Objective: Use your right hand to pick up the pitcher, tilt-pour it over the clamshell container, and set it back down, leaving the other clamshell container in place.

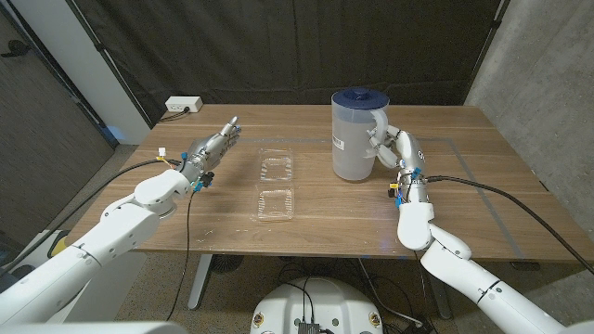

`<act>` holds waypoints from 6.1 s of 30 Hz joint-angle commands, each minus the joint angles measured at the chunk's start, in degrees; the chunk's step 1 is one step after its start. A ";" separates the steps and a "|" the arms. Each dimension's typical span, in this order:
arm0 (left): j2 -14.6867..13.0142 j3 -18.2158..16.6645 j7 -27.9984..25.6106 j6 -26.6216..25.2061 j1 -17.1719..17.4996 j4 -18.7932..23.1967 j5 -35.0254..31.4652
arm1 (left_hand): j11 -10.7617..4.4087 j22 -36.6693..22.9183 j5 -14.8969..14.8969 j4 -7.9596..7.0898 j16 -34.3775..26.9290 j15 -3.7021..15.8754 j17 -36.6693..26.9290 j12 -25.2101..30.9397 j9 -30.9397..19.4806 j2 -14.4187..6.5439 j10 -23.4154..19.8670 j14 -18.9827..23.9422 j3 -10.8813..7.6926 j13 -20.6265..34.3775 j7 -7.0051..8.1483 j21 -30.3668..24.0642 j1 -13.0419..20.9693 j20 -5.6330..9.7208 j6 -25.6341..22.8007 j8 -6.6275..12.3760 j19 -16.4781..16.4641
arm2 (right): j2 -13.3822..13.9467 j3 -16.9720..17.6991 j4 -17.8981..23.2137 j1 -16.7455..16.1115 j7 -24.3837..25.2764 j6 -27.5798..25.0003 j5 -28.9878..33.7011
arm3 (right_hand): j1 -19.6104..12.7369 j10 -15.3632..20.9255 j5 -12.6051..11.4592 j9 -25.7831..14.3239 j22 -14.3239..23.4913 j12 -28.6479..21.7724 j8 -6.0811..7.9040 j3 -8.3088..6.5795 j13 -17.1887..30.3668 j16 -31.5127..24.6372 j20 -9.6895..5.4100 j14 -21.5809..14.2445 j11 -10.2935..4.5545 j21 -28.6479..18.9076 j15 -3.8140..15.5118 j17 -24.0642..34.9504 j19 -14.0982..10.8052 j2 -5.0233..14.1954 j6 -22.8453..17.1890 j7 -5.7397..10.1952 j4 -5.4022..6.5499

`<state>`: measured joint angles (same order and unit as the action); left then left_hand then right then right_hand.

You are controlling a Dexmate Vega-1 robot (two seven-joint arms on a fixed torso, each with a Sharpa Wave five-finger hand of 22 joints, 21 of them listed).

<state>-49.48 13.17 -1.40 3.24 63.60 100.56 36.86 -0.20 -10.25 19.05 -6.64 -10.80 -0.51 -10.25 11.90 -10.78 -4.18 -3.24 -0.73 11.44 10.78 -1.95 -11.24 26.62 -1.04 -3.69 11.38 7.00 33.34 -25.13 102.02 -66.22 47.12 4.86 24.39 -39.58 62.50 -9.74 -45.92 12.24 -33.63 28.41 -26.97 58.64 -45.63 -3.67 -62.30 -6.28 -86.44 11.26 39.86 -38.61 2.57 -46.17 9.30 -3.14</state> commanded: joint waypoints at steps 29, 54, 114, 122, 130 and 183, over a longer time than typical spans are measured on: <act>1.30 1.88 2.06 0.76 -2.26 -3.36 0.49 | -0.57 -0.23 -0.04 -0.09 -0.10 -0.04 -0.27 -0.06 -0.16 -0.47 -0.28 -0.22 1.07 0.23 0.24 -0.18 0.26 -1.20 -0.39 0.16 0.78 | 3.19 -1.68 4.49 -2.02 -1.99 -6.02 1.85 | 13.23 -7.47 -3.26 19.62 -2.47 15.82 -13.17 1.45 -16.31 16.45 -8.86 9.23 -2.21 12.52 1.15 -11.73 3.65 -10.98 6.37 -0.46 4.89; 1.24 1.28 1.69 1.83 -0.35 -3.21 1.19 | -0.38 -0.26 -0.07 -0.10 -0.12 -0.24 -0.28 -0.01 -0.16 -0.63 -0.43 -0.17 1.41 0.25 0.30 -0.24 0.34 -1.74 -0.66 0.24 0.80 | 5.46 0.18 8.61 -4.35 -5.63 -5.34 0.18 | 17.35 -13.18 -4.24 22.62 -2.77 20.57 -15.87 4.10 -23.88 25.55 -7.14 15.50 1.66 25.03 -2.04 -19.53 4.91 -12.88 8.43 -2.43 4.47; 0.61 0.72 2.60 2.93 1.09 -2.69 1.29 | 0.02 -0.28 -0.12 -0.07 -0.25 -0.26 -0.29 0.08 -0.17 -1.05 -0.80 0.40 2.22 0.26 -0.04 -0.54 0.70 -0.94 -0.64 0.16 0.23 | 1.12 12.55 1.14 -5.02 -28.91 7.17 -45.28 | 21.17 -33.61 -2.40 28.71 -2.34 23.10 -17.77 8.15 -36.50 35.46 -1.19 39.02 7.99 44.81 -10.04 -26.62 19.99 -8.65 21.22 -8.53 4.25; 0.39 0.80 3.18 2.79 0.93 -2.95 1.46 | 0.09 -0.27 -0.13 -0.06 -0.23 -0.24 -0.29 0.08 -0.17 -1.09 -0.85 0.41 2.32 0.26 -0.03 -0.56 0.75 -0.85 -0.64 0.15 0.13 | -0.07 9.81 -5.70 0.31 -35.96 8.22 -52.39 | 21.98 -38.23 -2.36 30.03 -2.34 23.07 -18.03 8.87 -38.19 35.39 -0.43 44.02 8.89 48.00 -11.22 -27.30 23.27 -8.21 24.48 -9.37 4.37; 0.39 0.87 3.76 3.07 0.53 -3.58 1.52 | -0.01 -0.27 -0.13 -0.05 -0.24 -0.14 -0.29 0.05 -0.17 -1.13 -0.83 0.48 2.42 0.26 -0.14 -0.58 0.80 -0.77 -0.63 0.15 0.04 | -0.52 7.81 -10.07 4.28 -39.15 9.21 -54.87 | 22.46 -40.01 -2.35 30.72 -2.34 22.99 -17.99 9.37 -39.05 35.32 -0.02 45.84 9.47 49.51 -11.58 -27.66 24.67 -8.30 25.91 -10.20 4.38; 3.50 2.33 6.53 7.12 -2.93 -9.21 1.87 | 0.00 -0.19 -0.08 -0.01 -0.14 0.08 -0.26 -0.02 -0.13 -1.27 -0.92 0.66 3.33 0.23 -0.47 -0.64 1.07 1.32 0.93 -0.17 -0.90 | -0.47 6.02 -16.41 9.96 -42.31 9.77 -60.28 | 23.29 -42.33 -2.66 32.57 -2.43 22.46 -17.78 10.60 -42.00 34.81 -1.14 47.70 11.39 52.31 -11.70 -28.66 24.37 -8.53 29.10 -11.60 4.19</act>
<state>-45.81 15.93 5.29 9.77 60.24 91.03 38.72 -0.10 -10.25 19.05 -6.80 -10.80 -0.30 -10.25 11.90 -10.78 -5.53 -3.74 -0.52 14.29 10.79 -2.06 -11.95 27.97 -0.09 -2.54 10.94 6.07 32.99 -19.26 85.84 -56.54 4.03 14.78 -35.65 -16.77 20.48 -12.20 -13.30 9.89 -10.82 10.33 -16.51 16.57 -10.61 -2.16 -14.74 4.98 -34.29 -0.11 11.19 -14.18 -6.05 -17.06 -2.14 0.95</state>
